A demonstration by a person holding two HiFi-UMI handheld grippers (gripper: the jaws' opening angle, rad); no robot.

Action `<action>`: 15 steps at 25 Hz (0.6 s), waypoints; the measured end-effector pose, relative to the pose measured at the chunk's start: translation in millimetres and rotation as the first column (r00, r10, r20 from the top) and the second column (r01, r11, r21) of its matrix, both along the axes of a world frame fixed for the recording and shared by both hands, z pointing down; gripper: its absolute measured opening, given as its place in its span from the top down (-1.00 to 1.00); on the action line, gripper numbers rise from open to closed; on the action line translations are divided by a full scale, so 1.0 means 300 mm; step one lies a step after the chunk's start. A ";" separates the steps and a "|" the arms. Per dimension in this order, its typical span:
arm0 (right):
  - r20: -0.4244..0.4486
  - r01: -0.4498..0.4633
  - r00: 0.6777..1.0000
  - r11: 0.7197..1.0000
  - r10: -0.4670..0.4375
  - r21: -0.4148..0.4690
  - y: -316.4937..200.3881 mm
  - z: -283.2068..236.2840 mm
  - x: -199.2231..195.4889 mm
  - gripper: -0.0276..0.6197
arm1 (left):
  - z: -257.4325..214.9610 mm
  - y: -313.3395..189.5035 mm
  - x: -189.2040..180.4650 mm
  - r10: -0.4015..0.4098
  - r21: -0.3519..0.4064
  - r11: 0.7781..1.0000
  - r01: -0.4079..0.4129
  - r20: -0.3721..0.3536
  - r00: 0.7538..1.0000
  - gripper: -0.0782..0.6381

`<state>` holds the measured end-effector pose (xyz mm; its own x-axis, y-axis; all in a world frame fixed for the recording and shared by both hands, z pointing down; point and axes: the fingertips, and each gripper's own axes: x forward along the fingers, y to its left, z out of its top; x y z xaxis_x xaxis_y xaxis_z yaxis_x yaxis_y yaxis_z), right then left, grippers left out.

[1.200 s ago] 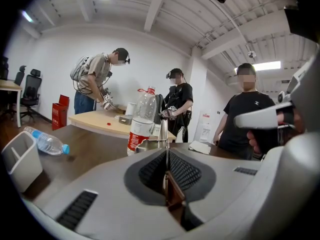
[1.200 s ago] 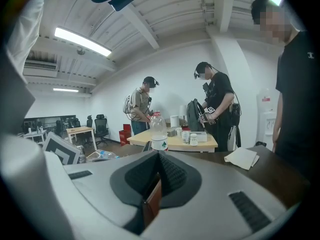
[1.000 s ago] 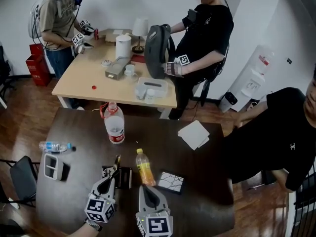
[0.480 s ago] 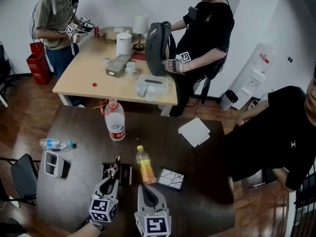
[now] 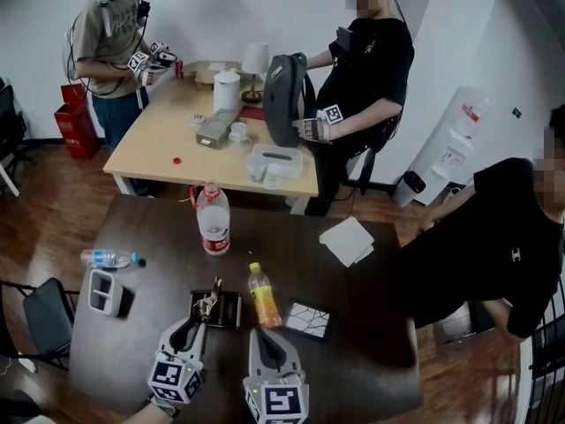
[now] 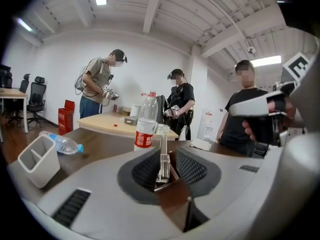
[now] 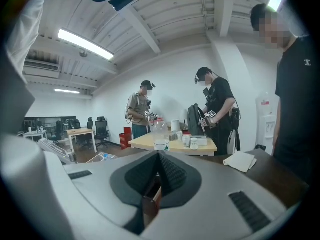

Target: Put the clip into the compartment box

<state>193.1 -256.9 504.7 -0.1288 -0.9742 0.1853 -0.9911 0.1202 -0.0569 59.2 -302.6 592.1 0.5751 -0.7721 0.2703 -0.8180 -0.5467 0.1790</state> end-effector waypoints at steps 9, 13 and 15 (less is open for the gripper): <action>-0.002 0.028 1.000 0.997 -0.028 0.068 0.073 -0.146 -0.087 0.92 | -0.288 0.086 -0.053 0.105 0.201 0.974 -0.106 0.012 0.994 0.76; -0.023 0.036 0.999 0.993 -0.033 0.116 0.116 -0.197 -0.114 0.92 | -0.402 0.151 -0.084 0.167 0.240 0.957 -0.165 0.013 0.986 0.76; -0.025 0.045 0.999 0.991 -0.042 0.127 0.136 -0.234 -0.133 0.92 | -0.456 0.177 -0.101 0.181 0.278 0.943 -0.182 0.029 0.983 0.76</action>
